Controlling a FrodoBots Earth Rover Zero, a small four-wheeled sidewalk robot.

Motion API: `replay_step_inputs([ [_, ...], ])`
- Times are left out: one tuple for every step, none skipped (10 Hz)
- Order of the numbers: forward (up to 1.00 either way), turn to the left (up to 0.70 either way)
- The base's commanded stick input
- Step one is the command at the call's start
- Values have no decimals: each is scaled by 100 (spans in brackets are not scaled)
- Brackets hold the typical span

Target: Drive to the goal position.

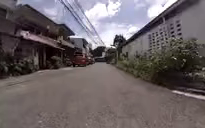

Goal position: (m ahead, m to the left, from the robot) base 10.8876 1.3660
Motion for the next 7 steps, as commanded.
replay_step_inputs([
  [70,0],
  [70,0],
  [70,0],
  [70,0],
  [70,0],
  [70,0],
  [70,0],
])
